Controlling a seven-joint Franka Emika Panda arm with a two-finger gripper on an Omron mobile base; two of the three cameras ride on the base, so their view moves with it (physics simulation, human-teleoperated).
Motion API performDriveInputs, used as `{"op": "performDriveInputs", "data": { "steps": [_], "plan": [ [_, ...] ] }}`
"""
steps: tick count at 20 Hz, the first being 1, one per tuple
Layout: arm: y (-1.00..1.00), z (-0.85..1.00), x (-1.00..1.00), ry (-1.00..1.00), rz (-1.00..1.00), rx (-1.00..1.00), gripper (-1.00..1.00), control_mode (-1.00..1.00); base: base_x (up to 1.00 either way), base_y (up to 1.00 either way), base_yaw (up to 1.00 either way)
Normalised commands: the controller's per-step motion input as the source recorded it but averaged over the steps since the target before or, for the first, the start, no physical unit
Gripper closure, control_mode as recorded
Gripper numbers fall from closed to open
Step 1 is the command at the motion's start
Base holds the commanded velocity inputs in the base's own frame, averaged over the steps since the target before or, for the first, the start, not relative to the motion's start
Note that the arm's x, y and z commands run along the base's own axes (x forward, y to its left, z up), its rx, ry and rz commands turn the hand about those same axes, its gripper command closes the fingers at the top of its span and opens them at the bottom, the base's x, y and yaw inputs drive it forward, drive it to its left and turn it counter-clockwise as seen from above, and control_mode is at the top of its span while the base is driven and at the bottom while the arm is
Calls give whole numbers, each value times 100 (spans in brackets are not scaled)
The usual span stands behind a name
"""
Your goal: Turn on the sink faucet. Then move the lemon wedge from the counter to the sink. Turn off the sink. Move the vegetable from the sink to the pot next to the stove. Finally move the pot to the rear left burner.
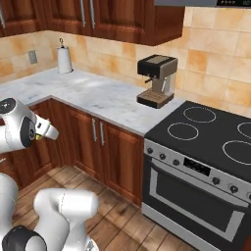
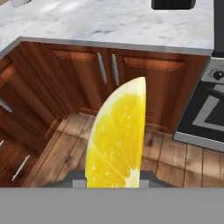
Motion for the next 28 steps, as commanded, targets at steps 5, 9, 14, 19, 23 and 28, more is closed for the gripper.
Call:
{"op": "performDriveInputs", "data": {
  "steps": [5,9,14,19,23,28],
  "plan": [
    [0,0,0,0,0,0,100,100,16,-78,-18],
    [0,0,0,0,0,0,100,100,19,-78,-17],
    [0,0,0,0,0,0,100,100,22,-79,-16],
    [0,0,0,0,0,0,100,100,24,-78,-15],
    [0,0,0,0,0,0,100,100,26,-74,-16],
    [0,0,0,0,0,0,100,100,25,-64,-19]
  ]
}}
